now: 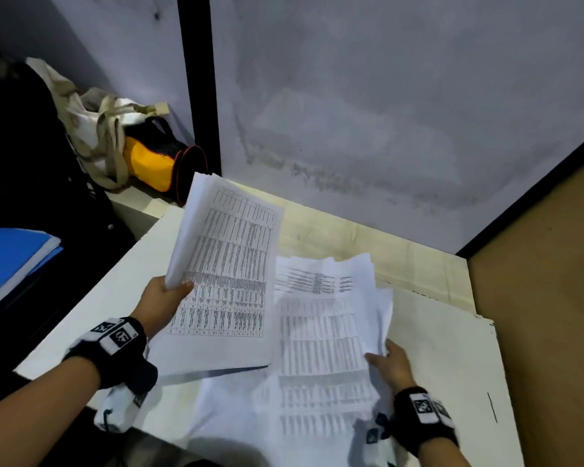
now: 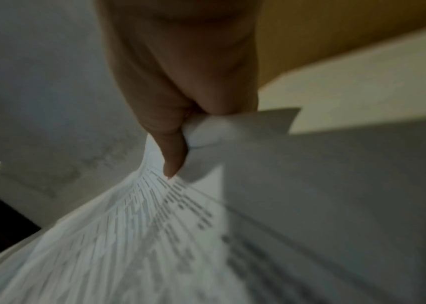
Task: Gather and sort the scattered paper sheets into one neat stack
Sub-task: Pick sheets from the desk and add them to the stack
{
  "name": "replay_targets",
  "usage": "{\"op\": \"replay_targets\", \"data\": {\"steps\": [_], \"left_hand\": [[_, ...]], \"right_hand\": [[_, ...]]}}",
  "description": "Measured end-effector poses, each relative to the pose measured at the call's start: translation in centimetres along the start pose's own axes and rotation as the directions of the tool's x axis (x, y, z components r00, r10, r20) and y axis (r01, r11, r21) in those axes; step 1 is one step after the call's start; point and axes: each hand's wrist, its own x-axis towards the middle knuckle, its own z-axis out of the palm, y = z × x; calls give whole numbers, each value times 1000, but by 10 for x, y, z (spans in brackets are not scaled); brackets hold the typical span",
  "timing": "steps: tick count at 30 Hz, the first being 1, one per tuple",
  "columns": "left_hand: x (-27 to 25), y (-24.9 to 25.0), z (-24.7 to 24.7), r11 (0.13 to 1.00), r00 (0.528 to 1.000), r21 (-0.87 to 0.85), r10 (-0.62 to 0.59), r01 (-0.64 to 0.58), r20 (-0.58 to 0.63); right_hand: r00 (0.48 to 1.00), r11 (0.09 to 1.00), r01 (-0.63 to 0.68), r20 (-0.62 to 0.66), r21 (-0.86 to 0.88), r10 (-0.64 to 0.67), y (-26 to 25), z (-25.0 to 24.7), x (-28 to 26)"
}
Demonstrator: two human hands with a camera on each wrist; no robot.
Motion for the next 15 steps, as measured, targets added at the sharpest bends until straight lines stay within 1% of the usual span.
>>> {"op": "replay_targets", "data": {"steps": [1, 3, 6, 8, 10, 12, 15], "left_hand": [[2, -3, -4, 1000, 1000, 1, -6, 6, -9], [5, -7, -7, 1000, 1000, 8, -16, 16, -23], [10, -12, -4, 1000, 1000, -8, -23, 23, -11], [11, -11, 0, 1000, 1000, -26, -17, 17, 0], [11, -8, 5, 999, 1000, -32, -5, 6, 20], [13, -6, 7, 999, 999, -48, -2, 4, 40], [19, -6, 8, 999, 997, -50, -7, 11, 82]], "right_hand": [[998, 997, 55, -11, -50, -56, -6, -14, -4], [989, 987, 146, 3, -64, -146, -18, -37, -17], [971, 972, 235, -52, -10, -235, -33, -66, -38], [958, 959, 275, -103, 69, -267, -42, -82, -54], [956, 950, 276, -142, 143, -257, -48, -93, -69], [963, 956, 251, -139, 151, -231, -47, -96, -73], [984, 981, 177, -33, 77, -175, -33, -83, -72]]}}
